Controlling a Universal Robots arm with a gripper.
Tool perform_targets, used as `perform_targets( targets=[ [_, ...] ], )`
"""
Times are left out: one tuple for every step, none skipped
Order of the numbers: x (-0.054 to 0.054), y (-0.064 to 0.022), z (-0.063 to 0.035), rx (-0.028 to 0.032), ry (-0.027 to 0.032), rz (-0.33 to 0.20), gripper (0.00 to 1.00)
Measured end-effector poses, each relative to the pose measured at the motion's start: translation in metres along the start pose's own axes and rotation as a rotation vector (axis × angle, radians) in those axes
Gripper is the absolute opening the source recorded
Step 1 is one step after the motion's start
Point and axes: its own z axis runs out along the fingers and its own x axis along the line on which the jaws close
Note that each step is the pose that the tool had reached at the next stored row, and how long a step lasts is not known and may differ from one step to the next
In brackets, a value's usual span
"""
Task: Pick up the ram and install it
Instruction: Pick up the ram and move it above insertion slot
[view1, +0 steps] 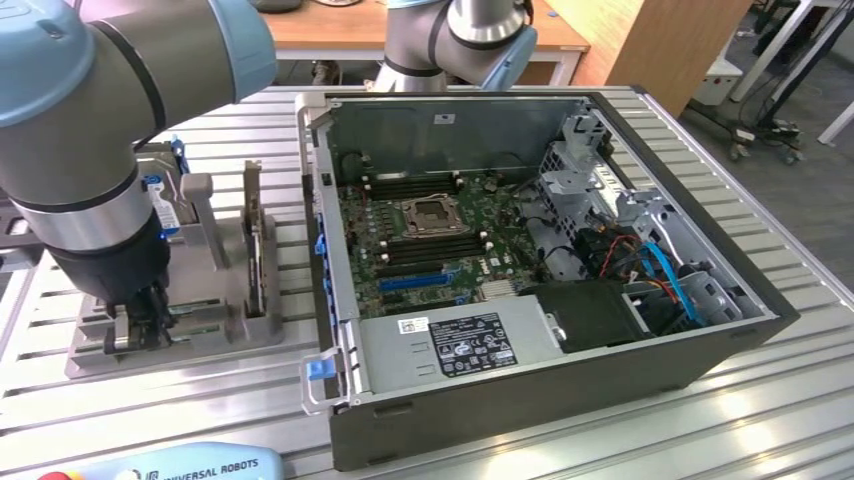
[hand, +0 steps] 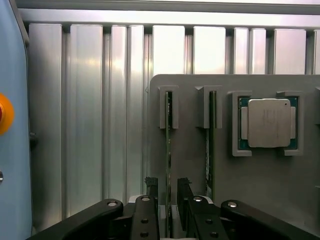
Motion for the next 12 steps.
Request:
perform_targets(
  targets=[
    [0.0, -0.001, 0.0, 0.0, 0.0, 0.0, 0.29],
    [0.0, -0.0019, -0.0001, 0.0, 0.0, 0.0, 0.29],
    [0.0, -0.0029, -0.0001, -0.0001, -0.0001, 0.0, 0.29],
    [0.0, -0.0037, -0.0001, 0.0, -0.0001, 0.0, 0.29],
    [0.0, -0.0044, -0.0001, 0.0, -0.0001, 0.0, 0.29],
    [0.0, -0.0049, -0.0001, 0.0, -0.0003, 0.0, 0.29],
    [-0.0001, -0.0051, 0.0, 0.0, -0.0004, 0.0, 0.29],
    [-0.0001, -0.0052, -0.0001, -0.0001, -0.0004, 0.0, 0.29],
    [0.0, -0.0054, -0.0001, 0.0, -0.0004, 0.0, 0.29],
    [0.0, -0.0059, 0.0, 0.0, -0.0006, 0.0, 0.29],
    [0.0, -0.0065, 0.0, 0.0, -0.0008, 0.0, 0.29],
    [0.0, -0.0072, -0.0001, -0.0001, -0.0012, 0.0, 0.29]
  ],
)
